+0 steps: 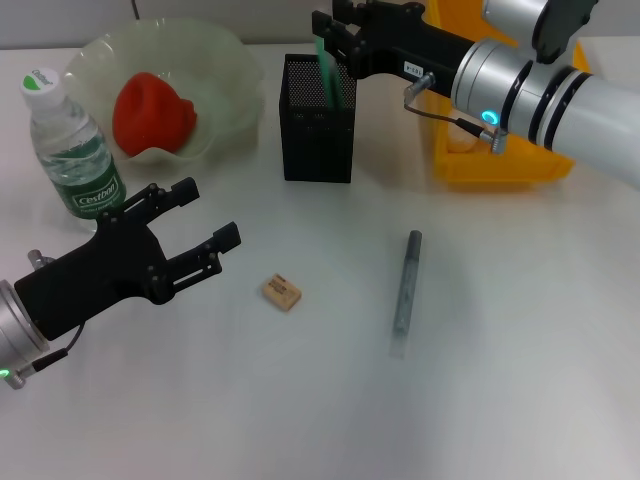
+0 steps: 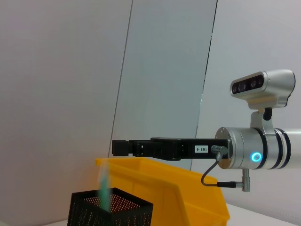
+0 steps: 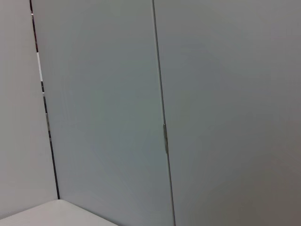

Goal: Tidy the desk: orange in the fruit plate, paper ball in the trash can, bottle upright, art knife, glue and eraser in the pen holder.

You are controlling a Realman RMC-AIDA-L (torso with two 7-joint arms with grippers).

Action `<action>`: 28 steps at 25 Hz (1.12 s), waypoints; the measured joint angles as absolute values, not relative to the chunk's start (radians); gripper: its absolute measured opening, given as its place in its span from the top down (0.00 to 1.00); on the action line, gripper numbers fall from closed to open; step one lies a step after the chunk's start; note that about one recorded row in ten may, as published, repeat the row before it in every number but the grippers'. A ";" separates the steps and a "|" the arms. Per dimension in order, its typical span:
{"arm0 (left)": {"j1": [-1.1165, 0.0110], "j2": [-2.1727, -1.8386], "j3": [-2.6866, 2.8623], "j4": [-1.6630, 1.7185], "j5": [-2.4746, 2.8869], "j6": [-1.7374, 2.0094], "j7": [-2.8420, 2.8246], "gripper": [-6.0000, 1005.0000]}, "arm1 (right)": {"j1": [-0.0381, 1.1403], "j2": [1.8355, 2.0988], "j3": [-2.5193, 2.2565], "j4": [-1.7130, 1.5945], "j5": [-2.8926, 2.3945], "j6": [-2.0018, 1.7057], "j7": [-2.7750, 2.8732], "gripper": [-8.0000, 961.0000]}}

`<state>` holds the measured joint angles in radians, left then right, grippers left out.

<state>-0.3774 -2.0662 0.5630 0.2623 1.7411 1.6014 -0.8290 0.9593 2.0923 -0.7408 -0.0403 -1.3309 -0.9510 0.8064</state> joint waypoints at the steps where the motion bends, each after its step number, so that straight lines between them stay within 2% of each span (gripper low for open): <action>1: -0.377 -2.066 0.563 0.262 1.741 1.601 -0.829 0.20 | 0.959 2.092 -0.741 -0.040 -1.331 -0.951 0.806 0.80; 16: -0.373 -2.066 0.570 0.262 1.741 1.606 -0.830 0.20 | 0.940 2.092 -0.732 -0.064 -1.325 -0.973 0.821 0.32; 23: -0.368 -2.064 0.573 0.270 1.751 1.607 -0.829 0.20 | 0.882 2.091 -0.739 -0.112 -1.314 -1.102 0.879 0.32; 28: -0.365 -2.052 0.576 0.274 1.780 1.617 -0.825 0.20 | 0.788 2.083 -0.868 -0.253 -1.340 -1.257 1.074 0.32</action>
